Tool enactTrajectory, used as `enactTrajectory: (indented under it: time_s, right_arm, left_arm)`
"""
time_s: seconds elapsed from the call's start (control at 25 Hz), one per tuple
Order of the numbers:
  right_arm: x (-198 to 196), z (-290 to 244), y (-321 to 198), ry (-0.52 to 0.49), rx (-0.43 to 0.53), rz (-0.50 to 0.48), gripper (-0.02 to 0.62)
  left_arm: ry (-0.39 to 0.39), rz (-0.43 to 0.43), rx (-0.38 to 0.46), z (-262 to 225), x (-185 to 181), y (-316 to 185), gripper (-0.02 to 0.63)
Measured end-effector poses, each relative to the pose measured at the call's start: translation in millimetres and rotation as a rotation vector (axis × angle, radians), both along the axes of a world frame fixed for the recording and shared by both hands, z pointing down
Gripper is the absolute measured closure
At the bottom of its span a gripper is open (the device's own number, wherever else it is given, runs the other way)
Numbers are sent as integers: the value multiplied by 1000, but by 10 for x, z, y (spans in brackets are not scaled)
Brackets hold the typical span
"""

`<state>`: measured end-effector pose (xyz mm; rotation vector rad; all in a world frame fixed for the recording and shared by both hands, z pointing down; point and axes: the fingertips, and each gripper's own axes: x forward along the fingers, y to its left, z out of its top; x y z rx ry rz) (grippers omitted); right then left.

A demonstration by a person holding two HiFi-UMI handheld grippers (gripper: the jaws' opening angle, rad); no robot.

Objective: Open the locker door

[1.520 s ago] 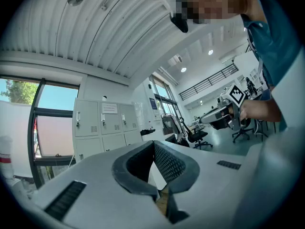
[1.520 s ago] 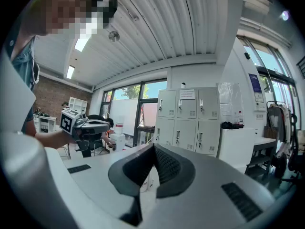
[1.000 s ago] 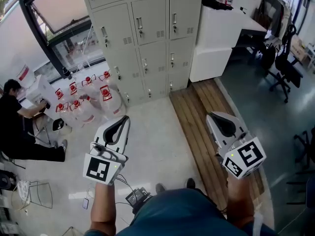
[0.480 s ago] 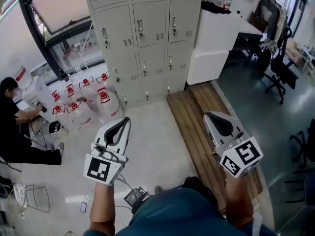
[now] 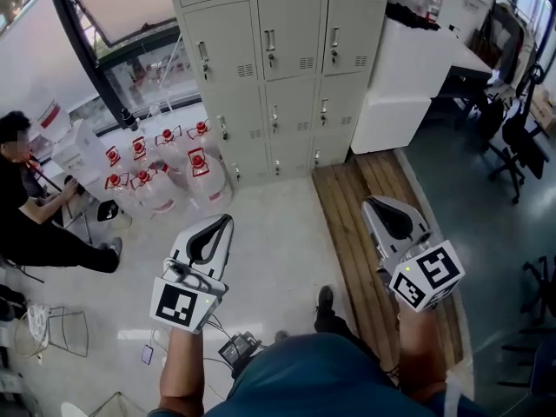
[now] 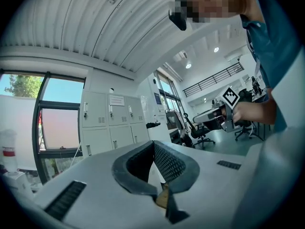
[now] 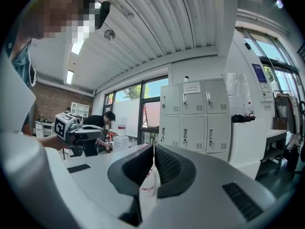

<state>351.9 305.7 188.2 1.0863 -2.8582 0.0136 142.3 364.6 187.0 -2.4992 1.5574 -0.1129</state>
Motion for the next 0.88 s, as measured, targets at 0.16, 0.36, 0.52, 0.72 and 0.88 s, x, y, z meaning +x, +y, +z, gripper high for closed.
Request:
enactTrajectory:
  time_s: [0.16,0.36,0.52,0.72,0.88]
  right_arm:
    - [-94,93,-466,-13,-19,-48,557]
    - [-130,95,-1077,-20,-20,-95,557]
    - [-180,135,-1509,-23,-29,-135,557]
    - [-231,196,-1971,-31,-42,-191,557]
    - [-247,199,-2290,-46,-44,-232,557]
  left_arm:
    - [-12,-56,-19,43,-57,-314,589]
    - [-15,-106,-31,59,-31,-781,589]
    - [-13,-149,-46,96,-27,-1108,589]
    - [-20,-201,-56,128,9,-1437,589]
    - [-30,-240,-63,115,55,-1678,589]
